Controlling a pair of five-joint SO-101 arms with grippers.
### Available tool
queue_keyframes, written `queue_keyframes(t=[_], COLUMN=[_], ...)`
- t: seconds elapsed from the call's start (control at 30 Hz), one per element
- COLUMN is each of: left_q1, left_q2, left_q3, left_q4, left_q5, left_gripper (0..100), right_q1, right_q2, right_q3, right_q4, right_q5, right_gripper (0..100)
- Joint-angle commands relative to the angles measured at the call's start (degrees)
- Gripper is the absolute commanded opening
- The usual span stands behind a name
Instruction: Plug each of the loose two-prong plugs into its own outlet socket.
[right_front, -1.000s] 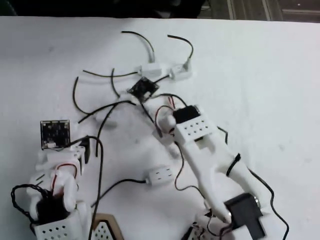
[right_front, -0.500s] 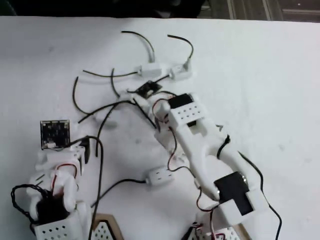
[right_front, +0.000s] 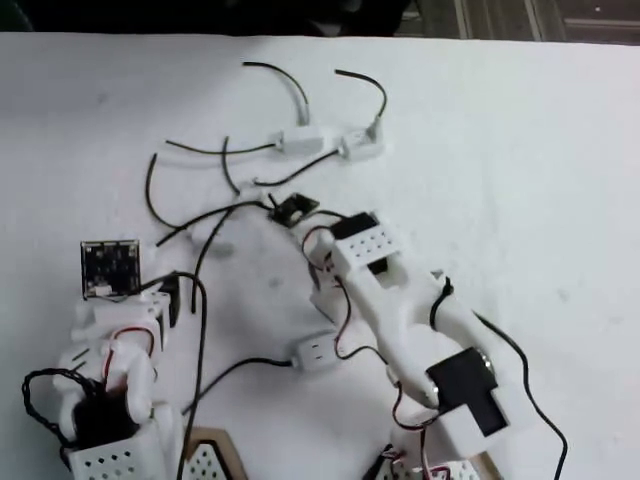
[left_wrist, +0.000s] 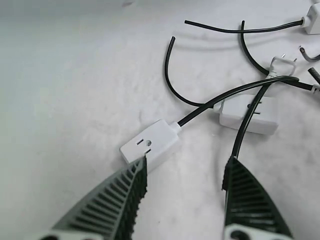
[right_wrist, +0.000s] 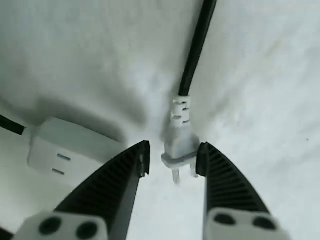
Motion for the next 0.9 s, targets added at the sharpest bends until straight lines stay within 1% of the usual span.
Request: queue_keyframes(t=[0.0, 0.07, 0.1, 0.23, 0.3, 0.5, 0.63, 0.8, 0.87], left_q1=[-0.1, -0.1, -0.1, -0.1, -0.1, -0.1, 0.2, 5.8, 7.8], left_q2=[-0.6, -0.6, -0.6, -0.6, -0.6, -0.6, -0.6, -0.6, -0.6], left_q3=[-0.3, -0.3, -0.3, -0.3, -0.3, -0.2, -0.2, -0.3, -0.8], left_q4=[-1.1, -1.1, -1.1, -1.1, -1.1, -1.0, -1.3, -4.5, -6.9], left_q5=[-0.1, -0.1, -0.1, -0.1, -0.1, -0.1, 0.0, 0.3, 3.3], left_gripper=[25, 25, 25, 25, 25, 25, 25, 25, 25], right_q1=[-0.7, -0.1, 0.5, 2.4, 2.7, 2.8, 2.5, 2.5, 2.2], right_q2=[-1.7, -1.7, -1.7, -1.8, -2.2, -5.7, -16.0, -34.6, -41.5], right_q3=[3.2, 4.7, 5.2, 5.5, 5.5, 5.5, 5.5, 5.5, 5.4], right_q4=[-3.6, -5.6, -6.3, -8.5, -8.7, -7.9, -3.6, 0.4, 2.1], right_q5=[2.0, 2.1, 2.1, 2.2, 2.2, 2.2, 1.8, 1.7, 0.4], right_gripper=[14.8, 14.1, 12.2, 1.2, 2.5, 1.7, 1.7, 1.7, 1.7])
